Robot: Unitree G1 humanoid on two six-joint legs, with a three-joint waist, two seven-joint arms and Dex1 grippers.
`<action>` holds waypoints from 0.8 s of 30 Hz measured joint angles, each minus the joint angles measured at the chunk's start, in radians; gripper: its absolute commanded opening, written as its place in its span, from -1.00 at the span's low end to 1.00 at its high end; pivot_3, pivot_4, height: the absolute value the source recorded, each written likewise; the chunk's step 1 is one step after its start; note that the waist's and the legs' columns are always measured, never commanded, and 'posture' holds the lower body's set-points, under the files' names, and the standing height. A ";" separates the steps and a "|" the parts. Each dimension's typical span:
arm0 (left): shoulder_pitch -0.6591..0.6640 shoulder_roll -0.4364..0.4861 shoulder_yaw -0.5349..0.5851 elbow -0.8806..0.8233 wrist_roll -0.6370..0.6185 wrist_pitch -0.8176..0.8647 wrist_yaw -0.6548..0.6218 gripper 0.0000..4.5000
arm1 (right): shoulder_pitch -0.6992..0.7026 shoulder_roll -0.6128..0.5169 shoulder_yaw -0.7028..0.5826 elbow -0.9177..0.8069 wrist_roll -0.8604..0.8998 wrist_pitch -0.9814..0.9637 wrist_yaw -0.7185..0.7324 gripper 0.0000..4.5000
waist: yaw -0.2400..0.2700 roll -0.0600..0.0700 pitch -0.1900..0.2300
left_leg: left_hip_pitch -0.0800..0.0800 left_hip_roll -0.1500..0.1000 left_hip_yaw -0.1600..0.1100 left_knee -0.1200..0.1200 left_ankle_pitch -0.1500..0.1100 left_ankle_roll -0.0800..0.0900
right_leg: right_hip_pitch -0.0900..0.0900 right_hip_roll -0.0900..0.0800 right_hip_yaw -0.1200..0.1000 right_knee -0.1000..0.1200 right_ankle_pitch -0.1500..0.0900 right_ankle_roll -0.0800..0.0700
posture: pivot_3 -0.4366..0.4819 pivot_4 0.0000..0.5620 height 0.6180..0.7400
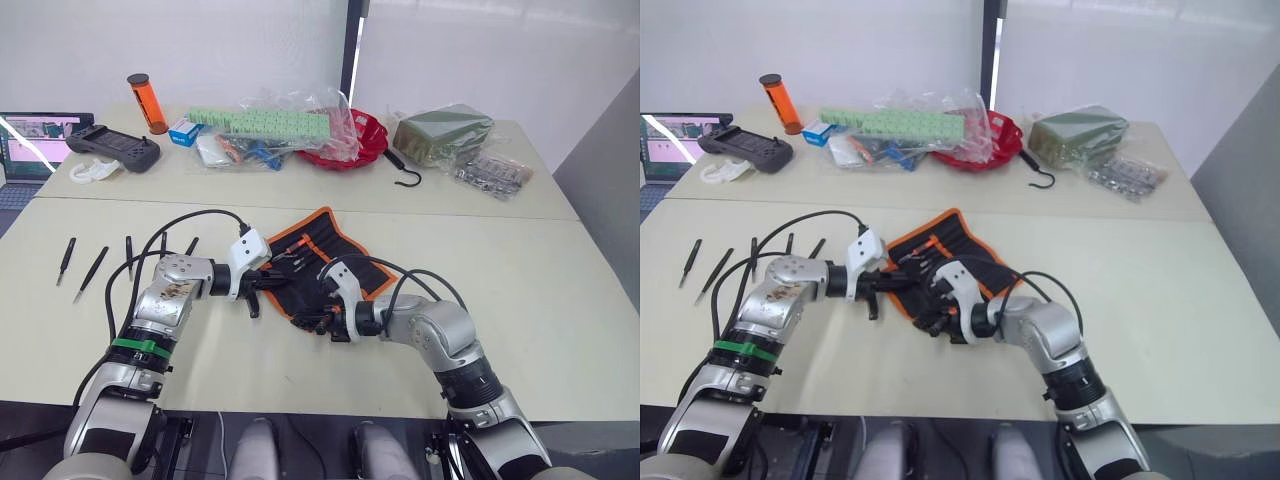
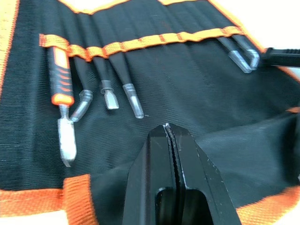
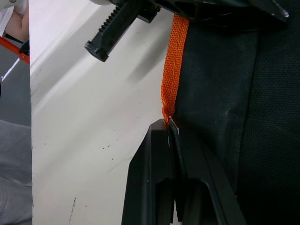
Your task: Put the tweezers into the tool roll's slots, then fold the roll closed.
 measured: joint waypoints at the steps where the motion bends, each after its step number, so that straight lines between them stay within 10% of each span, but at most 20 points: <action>1: 0.000 -0.002 0.000 0.004 0.000 -0.002 0.004 -1.00 | 0.000 -0.003 0.003 0.000 0.000 -0.002 0.002 -0.72 | 0.000 0.000 0.000 | 0.000 0.000 0.000 0.000 0.000 0.000 | 0.000 0.000 0.000 0.000 0.000 0.000 | -0.05 -0.47 0.95; 12: 0.041 0.014 0.010 -0.001 -0.013 -0.044 -0.033 -1.00 | 0.004 -0.082 -0.068 -0.072 0.089 -0.001 0.085 0.92 | 0.001 0.000 0.000 | 0.000 0.000 0.000 0.000 0.000 0.000 | 0.000 0.000 0.000 0.000 0.000 0.000 | -0.05 -0.47 0.95; 19: 0.033 0.009 0.023 0.061 -0.021 -0.113 -0.048 -1.00 | -0.072 -0.095 -0.103 -0.043 0.080 -0.116 0.086 0.92 | 0.000 0.000 0.000 | 0.000 0.000 0.000 0.000 0.000 0.000 | -0.001 0.001 0.001 0.000 0.000 0.000 | -0.05 -0.47 0.95; 24: 0.020 0.002 0.032 0.104 -0.022 -0.147 -0.037 -1.00 | -0.085 -0.077 -0.012 0.124 -0.066 -0.409 0.135 0.11 | -0.002 0.000 0.000 | 0.000 0.000 0.000 0.000 0.000 0.001 | -0.001 0.000 0.001 0.000 0.000 0.000 | -0.05 -0.47 0.95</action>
